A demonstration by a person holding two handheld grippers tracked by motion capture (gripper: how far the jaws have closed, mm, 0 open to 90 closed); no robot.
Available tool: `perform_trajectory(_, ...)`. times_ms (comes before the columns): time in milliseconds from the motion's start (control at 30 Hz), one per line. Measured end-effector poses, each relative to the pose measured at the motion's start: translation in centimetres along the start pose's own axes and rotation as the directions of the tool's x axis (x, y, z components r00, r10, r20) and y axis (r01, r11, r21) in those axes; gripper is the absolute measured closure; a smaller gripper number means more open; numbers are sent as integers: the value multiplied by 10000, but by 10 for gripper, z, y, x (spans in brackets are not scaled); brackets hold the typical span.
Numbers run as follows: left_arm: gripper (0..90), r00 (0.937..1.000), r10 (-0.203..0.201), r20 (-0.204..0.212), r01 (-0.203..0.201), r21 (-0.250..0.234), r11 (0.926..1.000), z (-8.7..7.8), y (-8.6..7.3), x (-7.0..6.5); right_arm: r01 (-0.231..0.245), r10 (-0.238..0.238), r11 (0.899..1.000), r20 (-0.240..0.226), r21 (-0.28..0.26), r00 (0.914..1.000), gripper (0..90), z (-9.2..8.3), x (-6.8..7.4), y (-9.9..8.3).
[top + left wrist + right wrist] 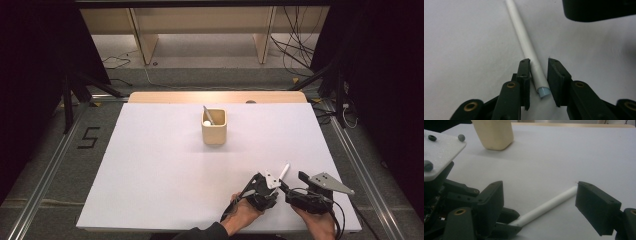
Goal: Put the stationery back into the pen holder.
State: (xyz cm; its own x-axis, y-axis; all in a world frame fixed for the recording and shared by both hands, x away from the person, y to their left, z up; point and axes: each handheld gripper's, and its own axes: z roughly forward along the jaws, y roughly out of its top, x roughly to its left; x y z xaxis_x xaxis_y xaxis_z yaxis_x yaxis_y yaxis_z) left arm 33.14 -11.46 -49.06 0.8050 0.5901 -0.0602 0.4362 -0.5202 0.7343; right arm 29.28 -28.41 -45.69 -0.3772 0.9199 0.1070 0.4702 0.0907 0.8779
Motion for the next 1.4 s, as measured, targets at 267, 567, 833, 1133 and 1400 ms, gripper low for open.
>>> perform_trajectory(267,767,10000,-77,-13,77,63,10000,0,1,2,22,-22,10000,-10,-15,10000,235,0,-1,0)
perform_trajectory(567,780,9997,-137,194,134,146,9998,0,2,5,-9,8,10000,-33,-55,10000,235,0,-1,0)
perform_trajectory(833,781,9986,-194,486,191,69,9998,-5,6,18,-87,87,9999,-65,-77,9999,235,-2,-2,1)
perform_trajectory(1133,782,9966,-350,743,353,-27,9994,-15,7,34,-125,124,9998,-99,-161,9999,235,-3,-3,1)
perform_trajectory(1400,782,9944,-297,1015,298,6,9996,-38,7,54,-37,32,9997,-212,-244,9998,234,-4,-3,1)
